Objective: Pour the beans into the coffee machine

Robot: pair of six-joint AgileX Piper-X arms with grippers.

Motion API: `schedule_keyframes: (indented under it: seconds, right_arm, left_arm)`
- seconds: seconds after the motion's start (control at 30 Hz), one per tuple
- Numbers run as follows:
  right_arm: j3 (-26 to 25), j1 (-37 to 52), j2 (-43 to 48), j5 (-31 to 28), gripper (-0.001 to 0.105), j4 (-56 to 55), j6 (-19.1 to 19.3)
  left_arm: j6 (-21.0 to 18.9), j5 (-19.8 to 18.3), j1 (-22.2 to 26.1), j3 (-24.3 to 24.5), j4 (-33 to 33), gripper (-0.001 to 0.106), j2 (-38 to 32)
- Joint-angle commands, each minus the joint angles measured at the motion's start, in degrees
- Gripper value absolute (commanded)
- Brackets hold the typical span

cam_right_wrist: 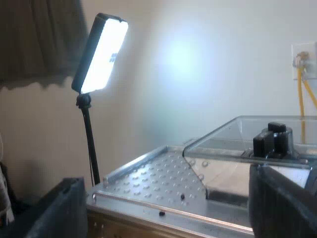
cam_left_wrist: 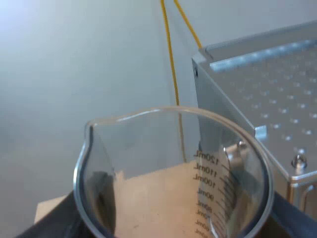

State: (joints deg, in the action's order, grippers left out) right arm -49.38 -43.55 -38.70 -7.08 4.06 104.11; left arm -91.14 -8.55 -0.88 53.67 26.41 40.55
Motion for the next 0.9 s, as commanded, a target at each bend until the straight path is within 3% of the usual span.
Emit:
schedule_keyframes:
  seconds: [0.03, 0.4, 0.63, 0.8, 0.9]
  right_arm:
    - [-0.6, -0.1, 0.3, 0.5, 0.069, 2.7, 0.2]
    - [-0.6, -0.1, 0.3, 0.5, 0.069, 4.3, 0.2]
    - [-0.6, -0.1, 0.3, 0.5, 0.069, 4.3, 0.1]
    - [-0.6, -0.1, 0.3, 0.5, 0.069, 4.3, 0.1]
    - [-0.6, -0.1, 0.3, 0.5, 0.069, 4.3, 0.1]
  left_arm:
    - [0.1, -0.4, -0.3, 1.4, -0.6, 0.039, -0.3]
    - [0.0, -1.2, -0.3, 7.8, 0.0, 0.039, 4.8]
    - [0.0, -0.5, -6.4, 16.6, 7.0, 0.039, 12.6]
    - [0.0, 3.8, -11.1, 24.3, 10.1, 0.039, 19.8]
    - [0.0, 4.1, -13.3, 28.7, 11.3, 0.039, 23.3]
